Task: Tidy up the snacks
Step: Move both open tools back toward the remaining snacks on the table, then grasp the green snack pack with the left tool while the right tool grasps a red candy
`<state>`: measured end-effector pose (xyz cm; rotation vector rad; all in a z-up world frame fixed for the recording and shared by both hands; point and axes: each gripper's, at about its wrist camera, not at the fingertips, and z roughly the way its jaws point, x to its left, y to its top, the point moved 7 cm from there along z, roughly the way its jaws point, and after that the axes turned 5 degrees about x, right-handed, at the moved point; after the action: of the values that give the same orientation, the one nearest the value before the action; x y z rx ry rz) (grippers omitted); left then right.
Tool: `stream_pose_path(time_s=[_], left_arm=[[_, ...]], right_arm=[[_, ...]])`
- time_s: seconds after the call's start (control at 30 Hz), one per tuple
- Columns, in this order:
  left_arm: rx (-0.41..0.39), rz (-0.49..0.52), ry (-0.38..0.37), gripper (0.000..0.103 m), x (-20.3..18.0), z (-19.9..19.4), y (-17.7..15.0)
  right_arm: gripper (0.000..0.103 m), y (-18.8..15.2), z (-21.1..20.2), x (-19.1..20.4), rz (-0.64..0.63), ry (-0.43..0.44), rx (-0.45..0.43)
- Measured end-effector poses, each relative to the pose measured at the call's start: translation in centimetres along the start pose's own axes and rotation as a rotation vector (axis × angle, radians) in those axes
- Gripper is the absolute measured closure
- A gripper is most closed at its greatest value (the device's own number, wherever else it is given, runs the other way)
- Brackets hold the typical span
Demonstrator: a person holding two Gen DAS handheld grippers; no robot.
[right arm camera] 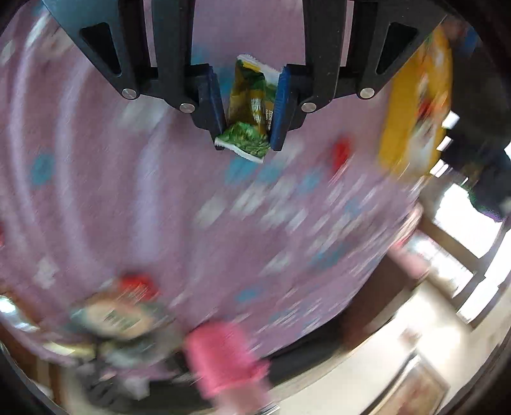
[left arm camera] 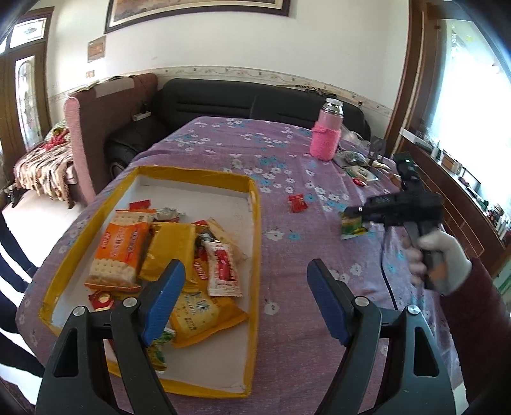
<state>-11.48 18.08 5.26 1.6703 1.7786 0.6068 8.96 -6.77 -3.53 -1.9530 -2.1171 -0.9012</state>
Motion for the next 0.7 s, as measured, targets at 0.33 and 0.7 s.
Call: stream_pose_path(time_s=[0.33, 0.7], left_arm=[[0.091, -0.008, -0.161, 0.024, -3.5, 1.9, -0.4], [0.129, 0.040, -0.147, 0.024, -6.7, 3.4, 0.6]], right_arm=[[0.056, 1.1, -12.8, -14.0, 0.235, -0.373, -0.372], [0.073, 3.0, -9.5, -19.5, 0.239, -0.610, -0.302]])
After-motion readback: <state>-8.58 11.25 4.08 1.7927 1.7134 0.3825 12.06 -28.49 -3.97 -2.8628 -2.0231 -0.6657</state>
